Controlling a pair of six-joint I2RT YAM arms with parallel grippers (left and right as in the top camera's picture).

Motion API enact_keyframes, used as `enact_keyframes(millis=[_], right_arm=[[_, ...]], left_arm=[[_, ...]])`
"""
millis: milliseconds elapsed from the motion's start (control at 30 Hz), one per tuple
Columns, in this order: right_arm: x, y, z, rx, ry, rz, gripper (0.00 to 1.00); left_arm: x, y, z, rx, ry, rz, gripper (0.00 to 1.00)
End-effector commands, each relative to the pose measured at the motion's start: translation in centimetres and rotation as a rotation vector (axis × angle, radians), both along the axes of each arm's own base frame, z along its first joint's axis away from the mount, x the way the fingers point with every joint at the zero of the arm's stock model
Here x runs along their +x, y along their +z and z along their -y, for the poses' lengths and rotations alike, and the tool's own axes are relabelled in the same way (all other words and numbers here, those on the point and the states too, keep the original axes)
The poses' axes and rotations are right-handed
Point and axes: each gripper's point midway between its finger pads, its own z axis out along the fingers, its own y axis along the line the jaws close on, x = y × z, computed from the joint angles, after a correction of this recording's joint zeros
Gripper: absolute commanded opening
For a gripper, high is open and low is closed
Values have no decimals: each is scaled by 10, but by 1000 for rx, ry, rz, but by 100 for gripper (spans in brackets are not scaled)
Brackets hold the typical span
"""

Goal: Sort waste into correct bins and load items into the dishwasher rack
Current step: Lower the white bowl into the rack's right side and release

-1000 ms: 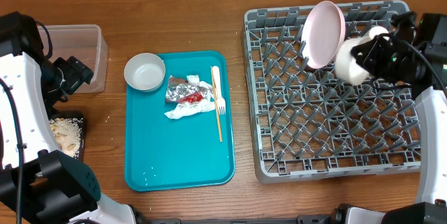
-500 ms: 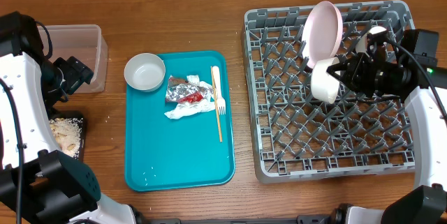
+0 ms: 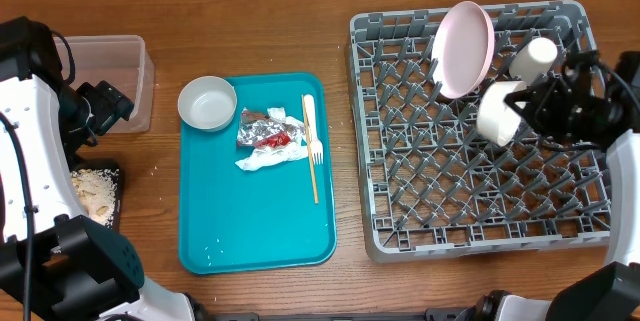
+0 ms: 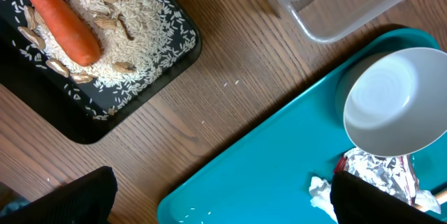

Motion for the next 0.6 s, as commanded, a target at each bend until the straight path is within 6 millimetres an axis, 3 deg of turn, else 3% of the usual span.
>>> enact_keyframes(millis=[0,567], right_arm=[[-1,-11,20,-70,-37,-22,4],[-12,-36,77,-266,-202,-141,4]], left_arm=[[1,12,-3,27,21,34,100],[1,12,-3,27,21,34,100]])
